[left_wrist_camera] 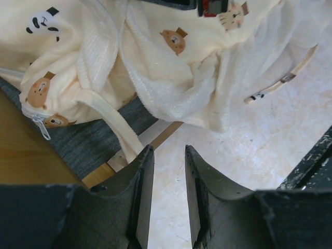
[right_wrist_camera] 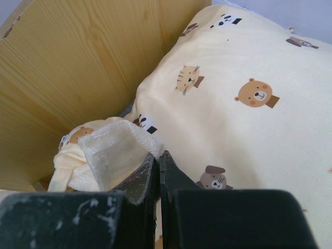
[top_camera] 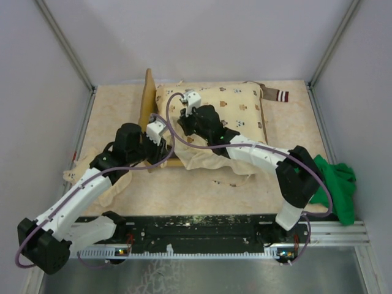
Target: Set up the pet bed
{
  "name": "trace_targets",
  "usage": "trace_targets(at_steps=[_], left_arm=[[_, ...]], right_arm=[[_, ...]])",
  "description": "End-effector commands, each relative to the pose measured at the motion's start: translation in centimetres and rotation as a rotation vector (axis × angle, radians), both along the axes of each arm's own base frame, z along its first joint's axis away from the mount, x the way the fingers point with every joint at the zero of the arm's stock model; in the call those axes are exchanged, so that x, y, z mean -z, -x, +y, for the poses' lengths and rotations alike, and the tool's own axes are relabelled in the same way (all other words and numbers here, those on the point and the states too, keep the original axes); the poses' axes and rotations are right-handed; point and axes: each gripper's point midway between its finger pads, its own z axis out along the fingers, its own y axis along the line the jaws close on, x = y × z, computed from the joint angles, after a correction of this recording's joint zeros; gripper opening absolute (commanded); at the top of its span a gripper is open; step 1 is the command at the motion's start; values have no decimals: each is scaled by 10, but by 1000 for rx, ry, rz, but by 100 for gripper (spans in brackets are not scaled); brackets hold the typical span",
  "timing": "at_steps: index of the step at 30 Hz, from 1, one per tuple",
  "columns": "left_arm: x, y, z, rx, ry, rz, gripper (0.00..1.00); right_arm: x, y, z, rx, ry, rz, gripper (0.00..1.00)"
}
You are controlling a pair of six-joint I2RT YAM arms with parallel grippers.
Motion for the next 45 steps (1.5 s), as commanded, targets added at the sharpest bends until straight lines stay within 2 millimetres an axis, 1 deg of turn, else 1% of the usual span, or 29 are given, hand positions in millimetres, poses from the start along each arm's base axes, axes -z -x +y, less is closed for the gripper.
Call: trace_targets(at_steps=[1, 5, 8, 10, 13, 18, 21, 25, 27, 28, 29, 31, 32, 33, 34, 36, 39, 41, 42, 43, 45], left_arm=[[16, -13, 8, -26, -93, -31, 35], [28, -20, 16, -47, -164, -21, 34], [39, -18, 20, -49, -219, 37, 32], [44, -16, 19, -37, -223, 60, 32], [48, -17, 18, -27, -231, 67, 36], [57, -16, 20, -20, -255, 77, 41], [59, -17, 19, -21, -252, 76, 42], [65, -20, 13, -6, -235, 76, 53], [69, -20, 9, 3, -222, 91, 55], [71, -20, 7, 7, -214, 98, 55], [73, -20, 4, 13, -204, 106, 52], [71, -19, -1, 26, -181, 115, 40], [68, -19, -3, 27, -169, 114, 31], [60, -19, -5, 25, -151, 110, 20], [48, -19, -7, 21, -125, 99, 13], [18, -16, -13, 37, -57, 52, 5], [-36, -4, -28, 98, 96, -31, 0], [-71, 11, -39, 167, 199, -58, 0], [-85, 22, -45, 220, 248, -59, 0], [-97, 31, -49, 261, 289, -56, 0], [-110, 45, -56, 319, 352, -39, 2]], right_arm=[[-22, -18, -6, 49, -79, -20, 0], [-17, -25, -13, 81, -68, -2, 0], [-14, -30, -18, 96, -60, -4, 0], [-14, -34, -18, 85, -56, -19, 0], [-11, -39, -17, 71, -54, -15, 0], [-13, -41, -16, 69, -65, -22, 0], [-15, -40, -15, 64, -73, -26, 0], [-18, -37, -17, 58, -91, -30, 0], [-17, -36, -17, 58, -91, -30, 0], [-17, -36, -17, 58, -92, -29, 0], [-15, -35, -17, 57, -92, -26, 0], [-14, -34, -18, 57, -90, -24, 0], [-14, -34, -18, 57, -88, -23, 0], [-13, -33, -19, 58, -88, -23, 0], [-13, -32, -20, 60, -89, -25, 0], [-15, -30, -22, 62, -93, -28, 0], [-16, -27, -22, 46, -99, -26, 0], [-16, -24, -20, 31, -100, -23, 0], [-17, -23, -20, 26, -101, -22, 0], [-16, -22, -20, 24, -100, -20, 0], [-18, -21, -20, 21, -102, -21, 0]])
